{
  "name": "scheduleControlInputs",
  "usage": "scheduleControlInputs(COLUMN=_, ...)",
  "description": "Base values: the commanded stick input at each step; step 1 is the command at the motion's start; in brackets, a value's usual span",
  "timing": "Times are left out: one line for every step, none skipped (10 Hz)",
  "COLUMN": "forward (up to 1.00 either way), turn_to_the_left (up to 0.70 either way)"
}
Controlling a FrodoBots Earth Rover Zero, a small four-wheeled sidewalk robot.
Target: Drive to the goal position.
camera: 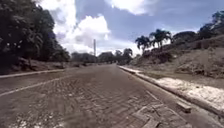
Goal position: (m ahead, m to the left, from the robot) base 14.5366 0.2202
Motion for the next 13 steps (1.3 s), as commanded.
scheduleControlInputs(forward=0.5, turn_to_the_left=0.0)
scheduleControlInputs(forward=0.5, turn_to_the_left=0.0)
scheduleControlInputs(forward=0.5, turn_to_the_left=0.0)
scheduleControlInputs(forward=0.5, turn_to_the_left=0.0)
scheduleControlInputs(forward=0.5, turn_to_the_left=0.0)
scheduleControlInputs(forward=0.5, turn_to_the_left=0.0)
scheduleControlInputs(forward=0.5, turn_to_the_left=0.0)
scheduleControlInputs(forward=0.5, turn_to_the_left=0.0)
scheduleControlInputs(forward=0.5, turn_to_the_left=0.0)
scheduleControlInputs(forward=0.5, turn_to_the_left=0.0)
scheduleControlInputs(forward=0.5, turn_to_the_left=0.0)
scheduleControlInputs(forward=0.5, turn_to_the_left=0.0)
scheduleControlInputs(forward=0.5, turn_to_the_left=0.0)
